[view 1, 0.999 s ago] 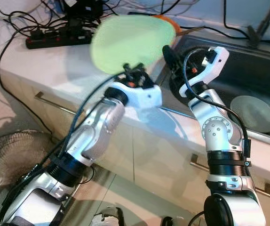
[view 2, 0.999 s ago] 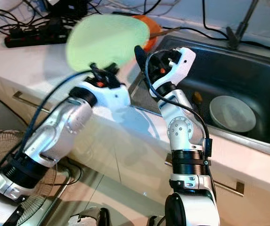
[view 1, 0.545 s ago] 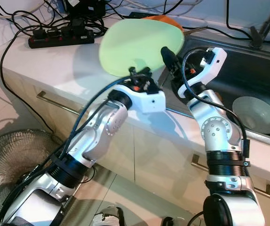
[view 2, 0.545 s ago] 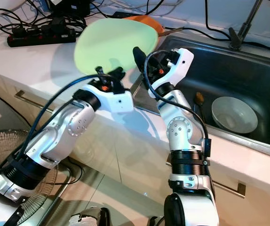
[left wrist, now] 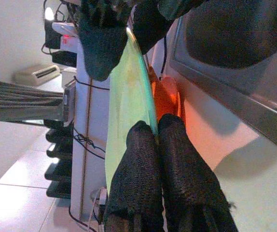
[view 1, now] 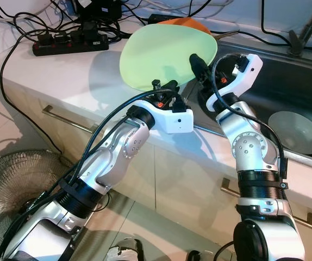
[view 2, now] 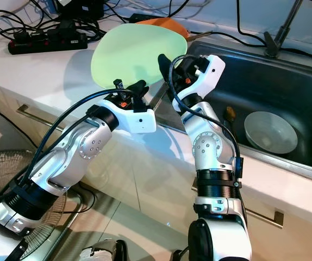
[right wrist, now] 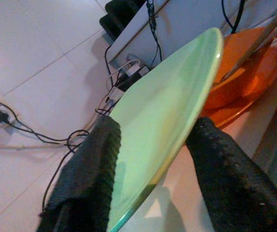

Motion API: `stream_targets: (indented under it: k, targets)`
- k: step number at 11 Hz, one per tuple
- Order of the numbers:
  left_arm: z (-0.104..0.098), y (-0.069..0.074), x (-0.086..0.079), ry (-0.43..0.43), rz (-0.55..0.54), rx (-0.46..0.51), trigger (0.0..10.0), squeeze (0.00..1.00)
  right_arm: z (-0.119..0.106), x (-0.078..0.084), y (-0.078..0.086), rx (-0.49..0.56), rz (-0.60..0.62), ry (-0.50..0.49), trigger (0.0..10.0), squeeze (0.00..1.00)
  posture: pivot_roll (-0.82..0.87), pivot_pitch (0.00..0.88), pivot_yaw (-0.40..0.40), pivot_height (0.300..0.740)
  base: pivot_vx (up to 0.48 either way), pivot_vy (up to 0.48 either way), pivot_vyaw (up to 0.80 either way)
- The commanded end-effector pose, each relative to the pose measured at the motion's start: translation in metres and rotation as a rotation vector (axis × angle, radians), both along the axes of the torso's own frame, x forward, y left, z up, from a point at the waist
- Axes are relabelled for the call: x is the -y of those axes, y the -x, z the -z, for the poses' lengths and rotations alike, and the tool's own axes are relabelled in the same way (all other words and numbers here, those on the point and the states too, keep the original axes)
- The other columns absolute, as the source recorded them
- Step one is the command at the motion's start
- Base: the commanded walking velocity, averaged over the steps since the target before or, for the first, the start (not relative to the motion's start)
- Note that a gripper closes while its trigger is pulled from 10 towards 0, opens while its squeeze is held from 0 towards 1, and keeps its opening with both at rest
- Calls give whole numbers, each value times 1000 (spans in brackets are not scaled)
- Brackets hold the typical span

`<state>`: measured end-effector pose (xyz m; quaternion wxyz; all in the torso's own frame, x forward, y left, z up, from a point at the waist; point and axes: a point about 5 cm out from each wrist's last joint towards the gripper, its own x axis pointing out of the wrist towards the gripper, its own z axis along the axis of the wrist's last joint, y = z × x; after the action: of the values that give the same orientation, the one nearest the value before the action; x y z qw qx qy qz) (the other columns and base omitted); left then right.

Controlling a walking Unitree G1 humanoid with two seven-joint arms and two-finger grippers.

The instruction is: Kitchen organization

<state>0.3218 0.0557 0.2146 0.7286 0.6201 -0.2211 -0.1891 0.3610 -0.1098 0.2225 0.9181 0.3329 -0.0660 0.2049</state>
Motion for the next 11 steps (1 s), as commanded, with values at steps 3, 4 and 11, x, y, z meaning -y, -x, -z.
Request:
stream_targets:
  k: [3, 4, 11]
  targets:
    - [-5, 4, 4, -3, 35, 26, 10000, 0, -12, -5, -4, 27, -12, -30, 0, 0, 124, 77, 32, 740, 0, 0, 0]
    - [-5, 5, 5, -4, 41, 28, 10000, 0, -11, -6, -5, 21, -14, -38, 0, 0, 124, 78, 31, 740, 0, 0, 0]
    - [-4, 4, 4, 5, 33, 33, 10000, 1000, -10, -8, -6, 4, -36, -53, 0, 0, 123, 86, 28, 740, 0, 0, 0]
